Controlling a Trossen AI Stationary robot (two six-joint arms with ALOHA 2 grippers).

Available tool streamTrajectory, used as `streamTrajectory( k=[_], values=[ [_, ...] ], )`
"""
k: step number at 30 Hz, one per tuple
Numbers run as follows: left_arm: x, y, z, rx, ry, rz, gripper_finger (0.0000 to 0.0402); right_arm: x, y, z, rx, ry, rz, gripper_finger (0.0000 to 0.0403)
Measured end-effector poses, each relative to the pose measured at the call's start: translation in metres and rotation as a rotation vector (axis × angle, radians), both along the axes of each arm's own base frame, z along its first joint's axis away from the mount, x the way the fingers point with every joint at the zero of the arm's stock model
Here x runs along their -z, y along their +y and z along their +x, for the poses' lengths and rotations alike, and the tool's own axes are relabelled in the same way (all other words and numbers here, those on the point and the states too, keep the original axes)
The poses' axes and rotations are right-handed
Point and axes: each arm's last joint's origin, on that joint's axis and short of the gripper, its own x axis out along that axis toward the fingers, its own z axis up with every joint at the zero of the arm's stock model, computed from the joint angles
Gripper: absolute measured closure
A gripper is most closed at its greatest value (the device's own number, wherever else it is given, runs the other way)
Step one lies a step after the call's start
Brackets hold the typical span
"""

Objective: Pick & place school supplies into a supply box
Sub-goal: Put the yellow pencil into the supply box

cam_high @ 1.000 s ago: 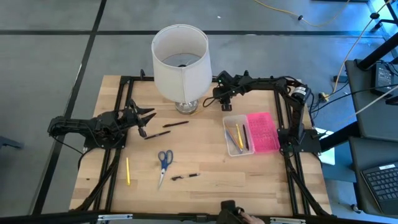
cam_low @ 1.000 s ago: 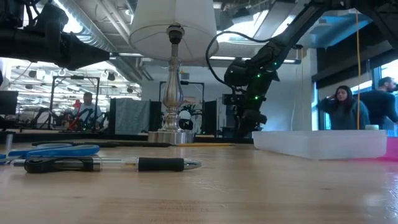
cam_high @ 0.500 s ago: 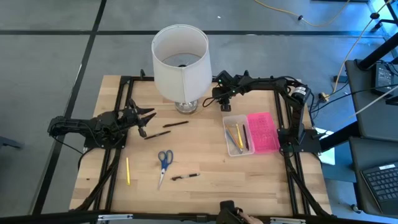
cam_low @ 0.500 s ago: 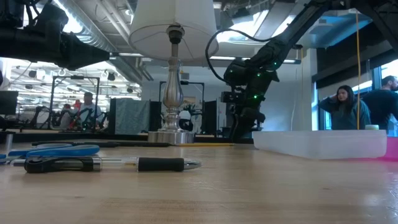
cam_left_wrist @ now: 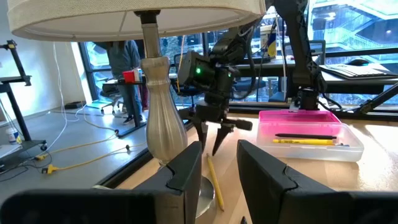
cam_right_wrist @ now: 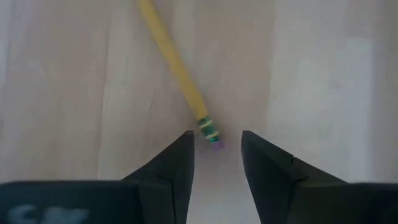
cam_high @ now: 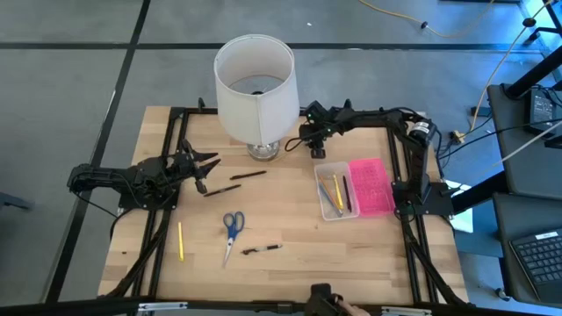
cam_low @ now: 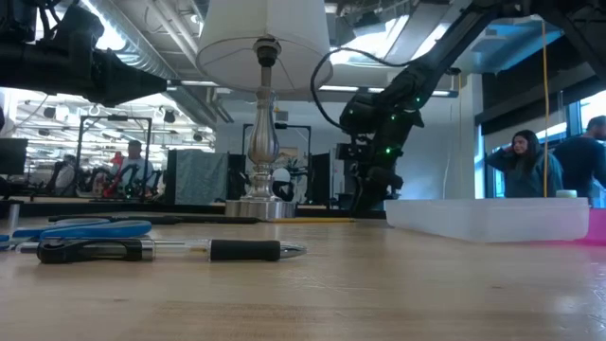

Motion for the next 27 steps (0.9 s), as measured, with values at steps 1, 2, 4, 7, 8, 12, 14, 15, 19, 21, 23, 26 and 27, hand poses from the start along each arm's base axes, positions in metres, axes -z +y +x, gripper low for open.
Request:
streamTrajectory(
  k=[1, 2, 4, 7, 8, 12, 14, 15, 19, 21, 23, 26, 27],
  values=[
    [0.000, 0.000, 0.000, 0.000, 0.000, 0.000, 0.0304, 0.004, 0.000, 0.000, -0.001, 0.006, 0.010, 0.0265],
    [0.000, 0.000, 0.000, 0.000, 0.000, 0.000, 0.0304, 0.006, -0.001, 0.001, -0.002, 0.009, 0.011, 0.0265],
    [0.000, 0.000, 0.000, 0.000, 0.000, 0.000, 0.0304, 0.013, -0.001, 0.002, -0.005, 0.018, 0.027, 0.0265],
    [0.000, 0.000, 0.000, 0.000, 0.000, 0.000, 0.0304, 0.017, -0.002, 0.002, -0.006, 0.027, 0.032, 0.0265],
    [0.000, 0.000, 0.000, -0.001, 0.001, 0.000, 0.0304, 0.017, -0.002, 0.002, -0.005, 0.028, 0.032, 0.0267],
    [0.000, 0.000, 0.000, 0.000, 0.000, 0.000, 0.0304, 0.018, -0.003, 0.000, 0.000, 0.039, 0.040, 0.0289],
    [0.000, 0.000, 0.000, 0.000, 0.000, 0.000, 0.0304, 0.019, -0.003, -0.001, 0.003, 0.053, 0.047, 0.0303],
    [0.000, 0.000, 0.000, -0.001, 0.000, 0.000, 0.0304, 0.019, -0.003, -0.002, 0.006, 0.056, 0.049, 0.0310],
    [0.000, 0.000, 0.000, 0.000, 0.000, 0.000, 0.0304, 0.020, -0.003, -0.004, 0.007, 0.071, 0.060, 0.0330],
    [0.000, 0.000, 0.000, 0.000, 0.000, 0.000, 0.0304, 0.020, -0.003, -0.004, 0.009, 0.079, 0.064, 0.0338],
    [0.000, 0.000, 0.000, -0.001, 0.000, 0.000, 0.0304, 0.020, -0.002, -0.005, 0.029, 0.084, 0.072, 0.0344],
    [0.000, 0.000, 0.000, 0.000, 0.000, 0.000, 0.0304, 0.020, -0.002, -0.006, 0.034, 0.095, 0.078, 0.0350],
    [0.000, 0.000, 0.000, 0.000, 0.000, 0.000, 0.0304, 0.020, -0.001, -0.006, 0.033, 0.103, 0.078, 0.0351]
  ],
)
